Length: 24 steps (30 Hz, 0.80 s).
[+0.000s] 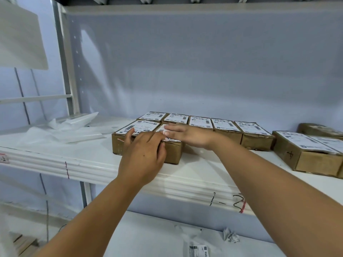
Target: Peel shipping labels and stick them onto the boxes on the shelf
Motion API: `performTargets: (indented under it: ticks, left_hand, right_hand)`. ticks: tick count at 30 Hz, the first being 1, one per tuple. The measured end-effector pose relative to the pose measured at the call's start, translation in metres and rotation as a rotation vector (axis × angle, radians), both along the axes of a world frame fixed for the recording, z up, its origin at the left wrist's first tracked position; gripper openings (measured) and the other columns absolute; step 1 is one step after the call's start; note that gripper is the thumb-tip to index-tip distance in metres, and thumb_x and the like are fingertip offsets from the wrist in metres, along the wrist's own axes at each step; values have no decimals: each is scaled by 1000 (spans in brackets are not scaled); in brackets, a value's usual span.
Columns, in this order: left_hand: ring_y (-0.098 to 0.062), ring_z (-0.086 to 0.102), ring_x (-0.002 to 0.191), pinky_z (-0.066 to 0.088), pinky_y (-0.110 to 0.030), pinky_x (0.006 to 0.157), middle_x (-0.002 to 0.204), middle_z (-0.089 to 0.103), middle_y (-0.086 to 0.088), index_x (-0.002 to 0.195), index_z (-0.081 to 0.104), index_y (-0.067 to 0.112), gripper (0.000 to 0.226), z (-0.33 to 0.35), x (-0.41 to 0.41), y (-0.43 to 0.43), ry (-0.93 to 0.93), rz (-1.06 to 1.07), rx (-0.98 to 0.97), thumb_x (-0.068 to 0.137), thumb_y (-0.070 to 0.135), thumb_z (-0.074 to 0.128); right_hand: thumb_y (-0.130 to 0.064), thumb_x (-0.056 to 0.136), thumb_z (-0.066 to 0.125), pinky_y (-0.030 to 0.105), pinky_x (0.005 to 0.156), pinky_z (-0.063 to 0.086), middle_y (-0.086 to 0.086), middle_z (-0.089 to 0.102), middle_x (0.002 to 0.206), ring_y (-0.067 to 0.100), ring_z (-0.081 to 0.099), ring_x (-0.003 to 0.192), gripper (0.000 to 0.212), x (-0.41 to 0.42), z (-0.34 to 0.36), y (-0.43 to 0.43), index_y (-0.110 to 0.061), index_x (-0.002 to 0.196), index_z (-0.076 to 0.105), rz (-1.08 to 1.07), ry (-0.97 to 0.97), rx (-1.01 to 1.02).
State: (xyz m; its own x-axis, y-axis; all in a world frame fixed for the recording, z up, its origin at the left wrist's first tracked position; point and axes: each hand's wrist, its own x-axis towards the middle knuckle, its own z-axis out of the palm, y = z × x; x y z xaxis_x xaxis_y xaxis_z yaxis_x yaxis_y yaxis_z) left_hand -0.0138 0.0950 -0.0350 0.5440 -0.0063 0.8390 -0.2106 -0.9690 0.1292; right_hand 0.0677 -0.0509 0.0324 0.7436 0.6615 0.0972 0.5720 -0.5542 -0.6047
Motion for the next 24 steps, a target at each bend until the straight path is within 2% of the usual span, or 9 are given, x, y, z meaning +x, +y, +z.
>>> performTargets:
  ticks: [3, 6, 9, 12, 16, 18, 20, 24]
  left_hand:
    - [-22, 63, 93, 24, -46, 106, 95, 69, 2, 99, 64, 20, 36, 0, -1, -1, 13, 10, 6, 87, 32, 33]
    - [-23, 64, 92, 21, -43, 105, 95, 69, 2, 98, 64, 18, 35, 0, 0, -1, 4, 15, 15, 86, 31, 33]
    - [-24, 64, 91, 18, -41, 104, 95, 68, 1, 99, 63, 17, 36, -1, 0, -1, -3, 12, 32, 86, 31, 34]
    - [-25, 64, 92, 18, -42, 105, 96, 69, -1, 100, 63, 15, 37, 0, -1, -1, -6, 4, 43, 86, 31, 33]
    - [-26, 63, 100, 26, -50, 106, 105, 68, -6, 105, 62, 12, 40, 1, -3, -1, -8, -21, 63, 84, 30, 34]
    - [-26, 59, 110, 25, -50, 107, 114, 65, -7, 111, 61, 12, 42, 1, -5, -2, -19, -30, 72, 84, 29, 34]
    - [-25, 54, 115, 22, -46, 108, 118, 63, -7, 114, 60, 12, 41, 3, -7, -3, -47, -28, 91, 85, 28, 35]
    - [-27, 56, 108, 27, -44, 102, 114, 65, -7, 105, 63, 13, 31, 11, -16, -21, -225, -47, 184, 85, 20, 40]
  right_hand:
    - [-47, 94, 47, 25, 116, 5, -8, 18, 157, 7, 11, 144, 57, -9, -7, -10, -25, 146, 35, -1, -36, 10]
    - [-51, 85, 58, 34, 119, 5, -11, 14, 157, 6, 5, 145, 69, -14, -9, -20, -32, 146, 32, -13, -61, -32]
    - [-53, 76, 69, 32, 118, 4, -11, 7, 158, 7, -2, 145, 86, -19, -15, -22, -34, 148, 25, -80, -124, -82]
    - [-62, 69, 70, 39, 119, 11, -7, 3, 159, 13, 0, 146, 96, -23, -22, -20, -34, 148, 23, -166, -125, -22]
    - [-65, 71, 66, 40, 116, 19, 3, 16, 157, 21, 12, 145, 98, -31, -29, -31, -35, 150, 15, -214, -121, -29]
    - [-64, 74, 65, 38, 116, 20, 3, 21, 156, 21, 16, 144, 93, -37, -33, -40, -35, 149, 18, -216, -163, 11]
    - [-61, 79, 60, 38, 114, 24, 4, 30, 152, 21, 24, 141, 78, -42, -36, -51, -34, 146, 28, -251, -229, 73]
    - [-48, 90, 55, 30, 101, 34, 2, 52, 132, 20, 41, 127, 43, -47, -30, -81, -24, 125, 56, -448, -429, 83]
